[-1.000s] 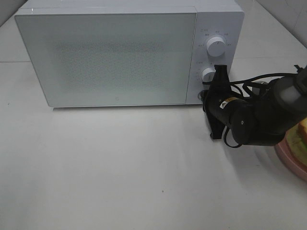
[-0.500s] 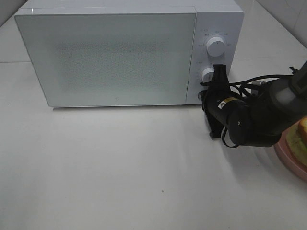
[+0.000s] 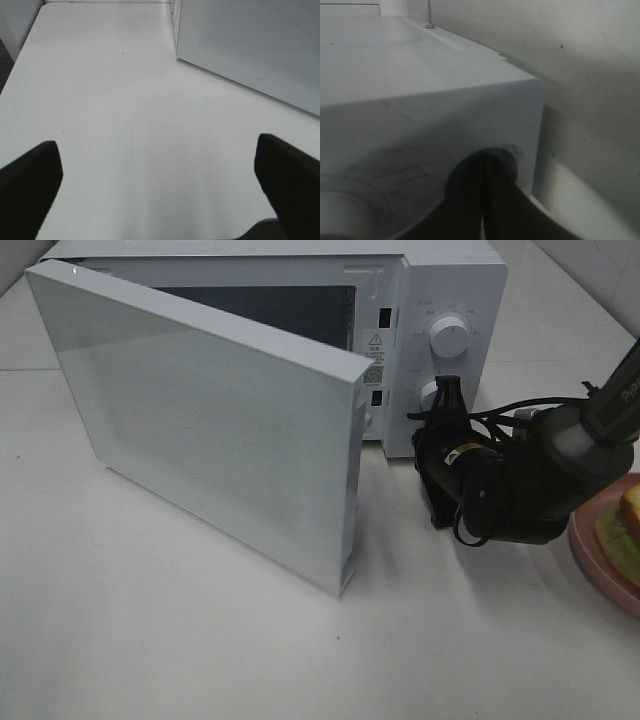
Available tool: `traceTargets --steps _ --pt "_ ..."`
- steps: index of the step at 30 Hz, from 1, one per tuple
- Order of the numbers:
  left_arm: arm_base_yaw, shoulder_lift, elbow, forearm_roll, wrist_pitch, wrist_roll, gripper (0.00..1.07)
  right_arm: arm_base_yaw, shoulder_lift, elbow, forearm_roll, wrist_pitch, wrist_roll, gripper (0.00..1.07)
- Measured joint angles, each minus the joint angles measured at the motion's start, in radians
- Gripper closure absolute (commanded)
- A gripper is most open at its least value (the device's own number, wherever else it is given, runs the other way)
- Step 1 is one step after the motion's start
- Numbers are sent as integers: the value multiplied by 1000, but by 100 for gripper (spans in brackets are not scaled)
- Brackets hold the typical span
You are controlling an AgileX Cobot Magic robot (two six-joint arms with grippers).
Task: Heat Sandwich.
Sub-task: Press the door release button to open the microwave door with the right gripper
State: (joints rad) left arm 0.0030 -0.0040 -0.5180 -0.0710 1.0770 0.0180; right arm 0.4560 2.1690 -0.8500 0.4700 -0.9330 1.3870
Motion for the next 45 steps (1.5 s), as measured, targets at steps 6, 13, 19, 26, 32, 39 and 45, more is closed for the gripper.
traceTargets --steps 6,13,19,26,32,39,45 --pt "0 0 0 0 0 0 7 0 0 -1 0 5 0 107" --pt "0 0 0 0 0 0 7 0 0 -2 0 12 0 107" --pt "0 0 0 0 0 0 7 0 -1 -6 0 31 0 107" --pt "0 0 0 0 0 0 7 0 -5 -8 1 49 2 107" --pt "0 0 0 0 0 0 7 -10 -30 2 -18 81 3 107" --pt "0 0 0 0 0 0 7 -23 -58 35 -98 95 17 107" --pt "0 0 0 0 0 0 7 -22 -125 125 -189 103 34 107"
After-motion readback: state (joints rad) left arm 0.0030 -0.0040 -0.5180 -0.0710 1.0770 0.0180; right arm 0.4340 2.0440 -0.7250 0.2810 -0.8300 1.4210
